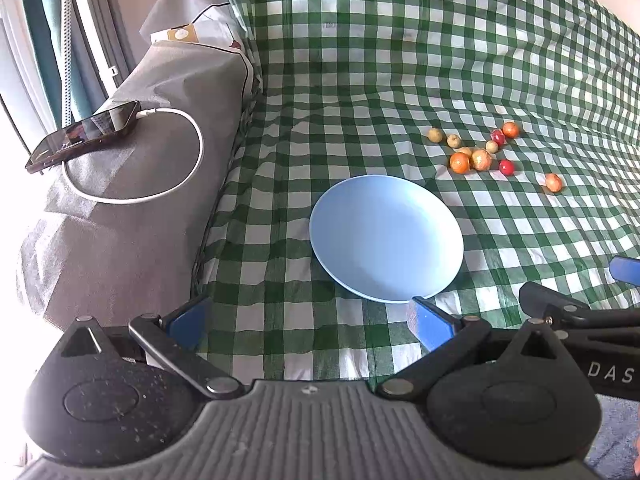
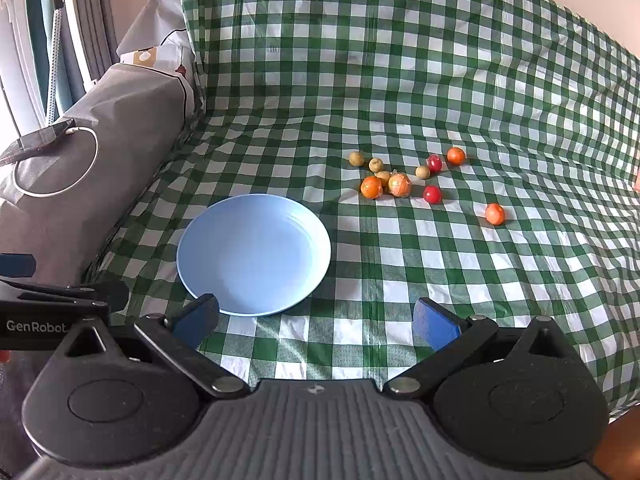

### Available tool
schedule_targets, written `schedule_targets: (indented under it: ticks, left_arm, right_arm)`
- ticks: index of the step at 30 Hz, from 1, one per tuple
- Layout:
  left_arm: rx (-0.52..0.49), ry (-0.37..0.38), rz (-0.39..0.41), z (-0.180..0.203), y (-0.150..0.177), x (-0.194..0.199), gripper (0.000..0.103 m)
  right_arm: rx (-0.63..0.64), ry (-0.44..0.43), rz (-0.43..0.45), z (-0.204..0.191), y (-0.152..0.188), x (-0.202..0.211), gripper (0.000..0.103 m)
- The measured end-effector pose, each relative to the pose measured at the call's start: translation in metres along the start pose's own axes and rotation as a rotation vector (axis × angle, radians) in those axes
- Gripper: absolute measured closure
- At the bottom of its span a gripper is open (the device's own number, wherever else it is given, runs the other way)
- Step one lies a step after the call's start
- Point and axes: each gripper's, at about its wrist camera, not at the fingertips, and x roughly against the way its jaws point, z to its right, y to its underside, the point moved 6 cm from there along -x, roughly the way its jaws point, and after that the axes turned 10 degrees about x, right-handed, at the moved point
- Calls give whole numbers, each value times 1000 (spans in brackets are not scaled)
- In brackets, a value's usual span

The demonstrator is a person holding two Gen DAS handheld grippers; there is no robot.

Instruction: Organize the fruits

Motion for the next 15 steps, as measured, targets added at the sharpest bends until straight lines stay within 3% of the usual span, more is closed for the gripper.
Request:
schedule_targets:
  ticks: [15]
  left_arm:
    - [13, 11, -9, -4, 2, -1, 0]
  right_arm:
    - [18, 3, -3, -3, -1, -1, 1]
